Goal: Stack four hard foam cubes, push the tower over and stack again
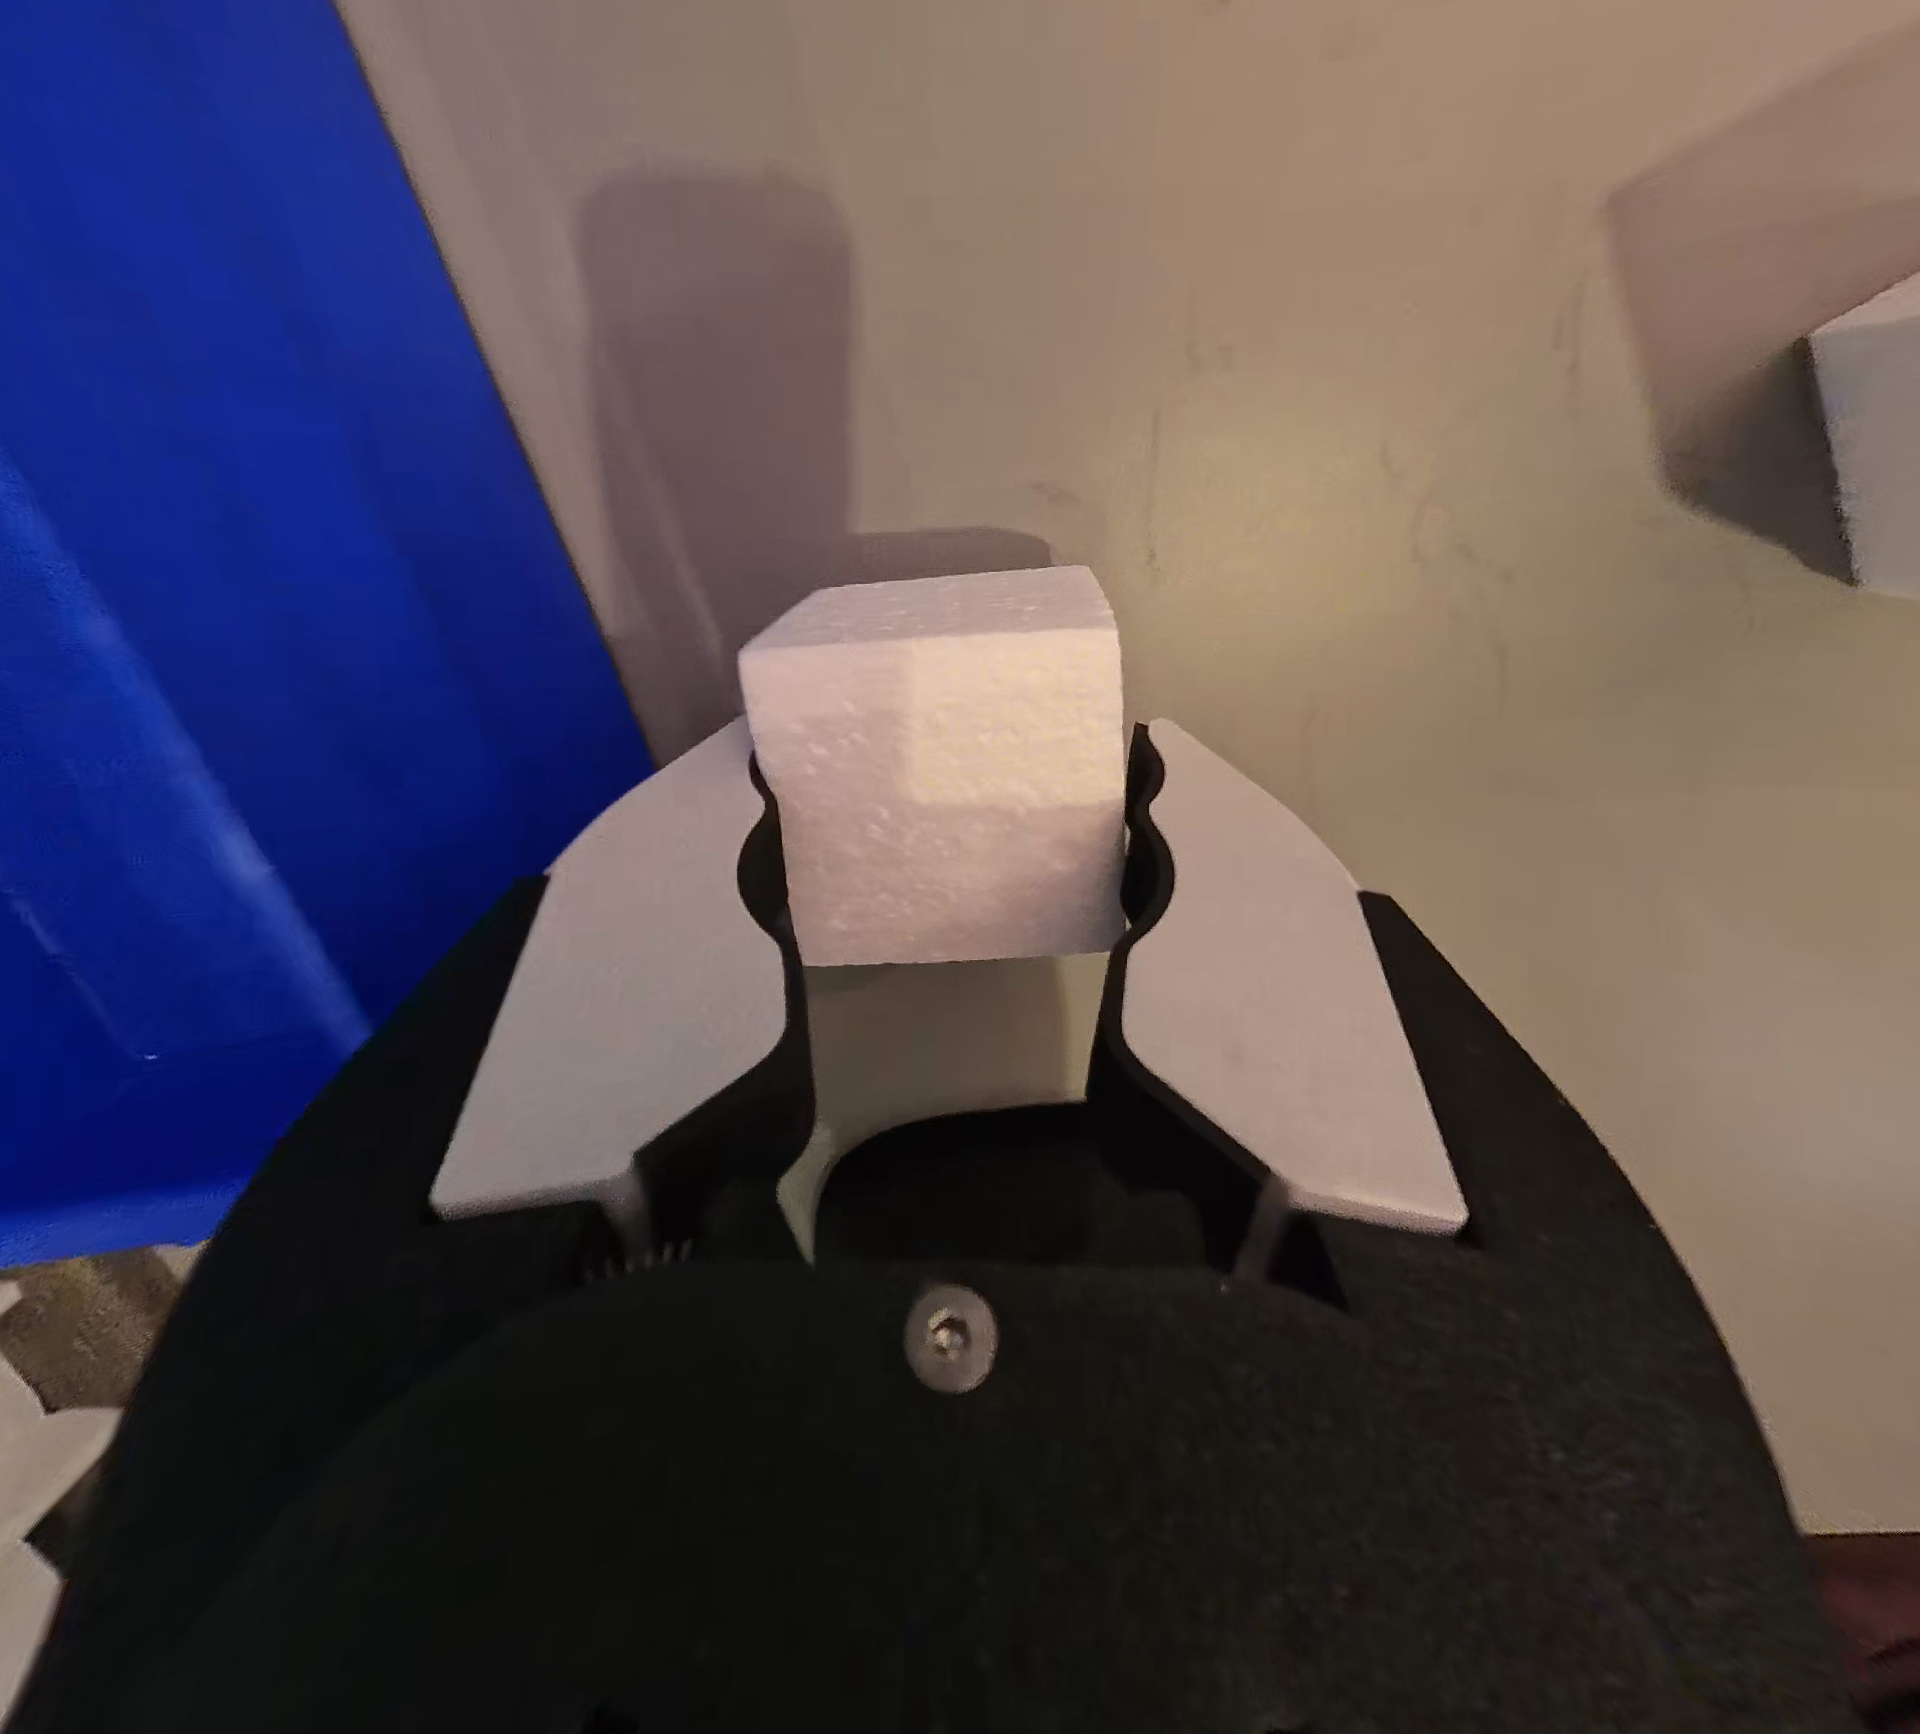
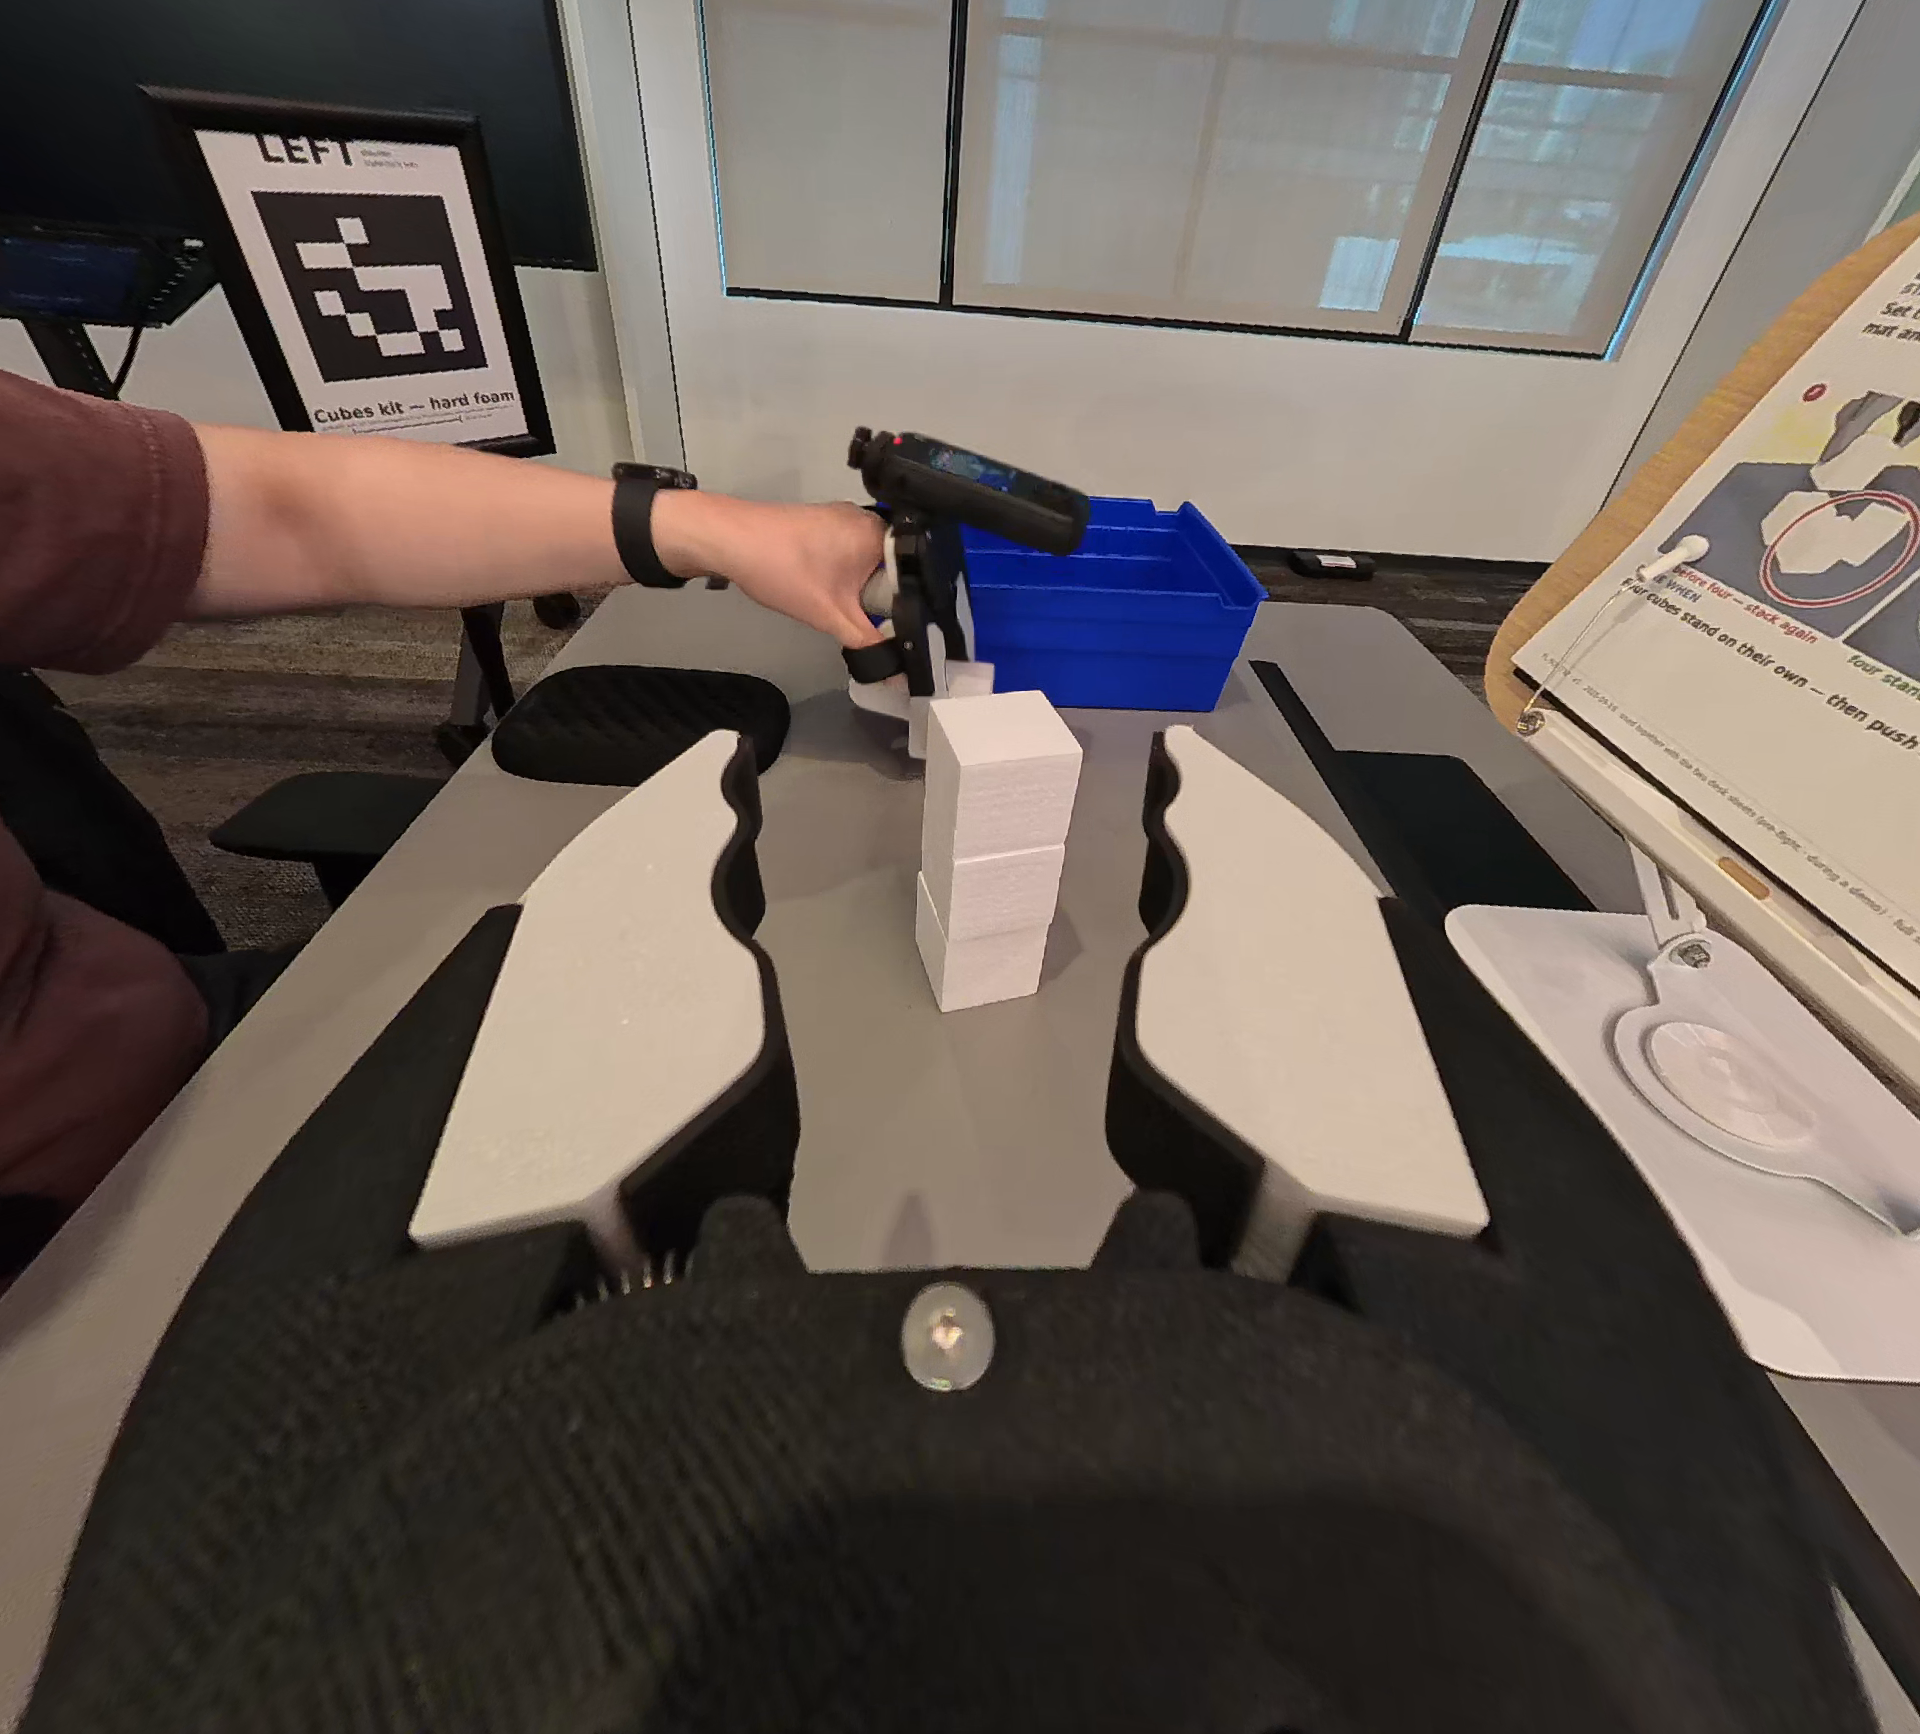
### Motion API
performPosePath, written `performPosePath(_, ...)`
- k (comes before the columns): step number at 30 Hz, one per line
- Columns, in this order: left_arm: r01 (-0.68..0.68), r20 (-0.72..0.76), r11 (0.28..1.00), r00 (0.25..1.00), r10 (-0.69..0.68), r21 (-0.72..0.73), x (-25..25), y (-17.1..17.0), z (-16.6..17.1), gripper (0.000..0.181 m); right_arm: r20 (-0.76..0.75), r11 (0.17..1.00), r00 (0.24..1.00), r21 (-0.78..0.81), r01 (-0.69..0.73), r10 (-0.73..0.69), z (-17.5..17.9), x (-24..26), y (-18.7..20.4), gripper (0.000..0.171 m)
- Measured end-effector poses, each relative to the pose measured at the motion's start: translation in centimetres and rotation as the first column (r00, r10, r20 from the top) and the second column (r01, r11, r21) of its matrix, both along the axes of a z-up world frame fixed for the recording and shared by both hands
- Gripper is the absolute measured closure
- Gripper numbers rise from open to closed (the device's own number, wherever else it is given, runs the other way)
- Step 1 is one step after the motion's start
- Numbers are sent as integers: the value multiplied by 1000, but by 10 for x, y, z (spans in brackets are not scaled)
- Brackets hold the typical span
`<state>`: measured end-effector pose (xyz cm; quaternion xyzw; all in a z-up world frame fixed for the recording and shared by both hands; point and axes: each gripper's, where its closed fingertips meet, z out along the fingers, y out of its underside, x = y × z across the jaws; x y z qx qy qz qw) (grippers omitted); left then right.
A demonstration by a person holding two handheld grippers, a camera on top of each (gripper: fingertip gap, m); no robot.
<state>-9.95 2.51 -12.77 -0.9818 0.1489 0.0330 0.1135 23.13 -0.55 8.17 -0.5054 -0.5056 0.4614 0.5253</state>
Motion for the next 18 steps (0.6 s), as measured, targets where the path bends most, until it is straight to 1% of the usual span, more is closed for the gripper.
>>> performPosePath(3, 36, 45, 996, 998, -40, 87, 8, 2, 35, 118, -7, 1000, 1000, -5, 5, -5, 1, 3, 2, 99)
performPosePath(6, 89, 56, 972, 993, -103, 217, 21, 6, 89, 118, -17, 1000, 1000, -7, 15, -15, 2, 8, 4, 99)
performPosePath(8, 177, 78, 937, 975, -209, 300, 46, 6, 127, 118, -25, 1000, 999, -11, 23, -23, 3, 11, 7, 99)
performPosePath(9, 260, 100, 910, 947, -306, 321, 67, 2, 143, 118, -29, 1000, 999, -15, 26, -27, 3, 13, 8, 99)
performPosePath(10, 373, 113, 865, 896, -430, 336, 91, -5, 157, 118, -33, 999, 999, -21, 29, -29, 2, 15, 9, 99)
performPosePath(11, 489, 116, 799, 824, -555, 349, 114, -13, 167, 118, -35, 999, 999, -29, 30, -32, 1, 16, 10, 99)
performPosePath(12, 583, 107, 731, 751, -651, 354, 132, -21, 174, 118, -36, 999, 999, -38, 33, -34, 0, 17, 12, 99)
performPosePath(13, 650, 87, 672, 692, -716, 355, 146, -24, 178, 118, -37, 998, 999, -45, 36, -38, -2, 18, 13, 99)
performPosePath(14, 706, 59, 616, 639, -767, 350, 157, -25, 179, 118, -36, 998, 999, -51, 38, -40, -3, 19, 14, 99)
performPosePath(15, 742, 27, 575, 605, -796, 344, 165, -22, 178, 118, -36, 998, 998, -56, 39, -41, -5, 19, 15, 99)
performPosePath(18, 816, -24, 494, 524, -852, 299, 181, -15, 172, 118, -25, 997, 999, -65, 41, -43, -9, 19, 16, 99)
